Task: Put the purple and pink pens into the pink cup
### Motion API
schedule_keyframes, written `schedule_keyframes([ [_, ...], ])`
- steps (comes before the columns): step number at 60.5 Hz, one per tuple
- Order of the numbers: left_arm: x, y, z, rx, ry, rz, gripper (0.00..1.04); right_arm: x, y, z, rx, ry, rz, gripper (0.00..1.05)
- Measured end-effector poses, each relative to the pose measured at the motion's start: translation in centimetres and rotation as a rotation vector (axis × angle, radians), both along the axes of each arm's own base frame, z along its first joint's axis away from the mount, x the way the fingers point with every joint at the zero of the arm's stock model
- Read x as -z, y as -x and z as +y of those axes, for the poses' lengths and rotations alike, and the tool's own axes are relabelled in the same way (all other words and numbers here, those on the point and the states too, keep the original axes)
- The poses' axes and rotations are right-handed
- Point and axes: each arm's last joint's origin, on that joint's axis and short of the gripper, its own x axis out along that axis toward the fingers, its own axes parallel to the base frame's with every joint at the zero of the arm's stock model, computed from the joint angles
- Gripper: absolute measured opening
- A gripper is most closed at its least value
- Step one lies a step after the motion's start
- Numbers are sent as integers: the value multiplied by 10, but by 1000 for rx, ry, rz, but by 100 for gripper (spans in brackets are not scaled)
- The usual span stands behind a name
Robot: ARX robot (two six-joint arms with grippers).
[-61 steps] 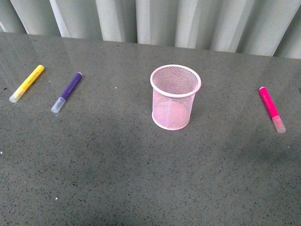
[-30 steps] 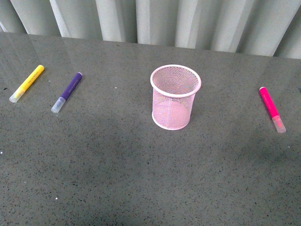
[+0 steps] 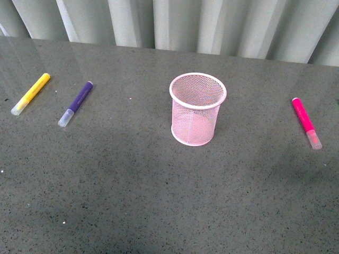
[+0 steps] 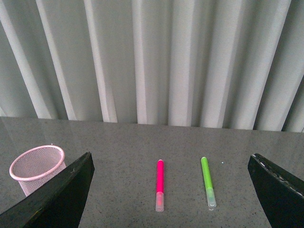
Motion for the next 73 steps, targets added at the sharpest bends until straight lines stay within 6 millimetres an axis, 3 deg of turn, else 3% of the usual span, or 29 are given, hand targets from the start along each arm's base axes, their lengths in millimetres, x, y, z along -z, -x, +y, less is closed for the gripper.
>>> schedule_keyframes([
  [11,-1,-19,-2,15,65,95,98,0,0,0,0,0,0,98],
  [19,-15,-52,-3,57,77,156,98,0,0,0,0,0,0,98],
  [40,-52,-197,-7,136,135,316,98,0,0,0,0,0,0,98],
  [44,-55,-216,-9,185,154,362,98,0,0,0,0,0,0,98],
  [55,-41,-256,-17,266,87,486,98,0,0,0,0,0,0,98],
  [73,-3,-294,-41,405,-9,602,98,0,0,0,0,0,0,98],
])
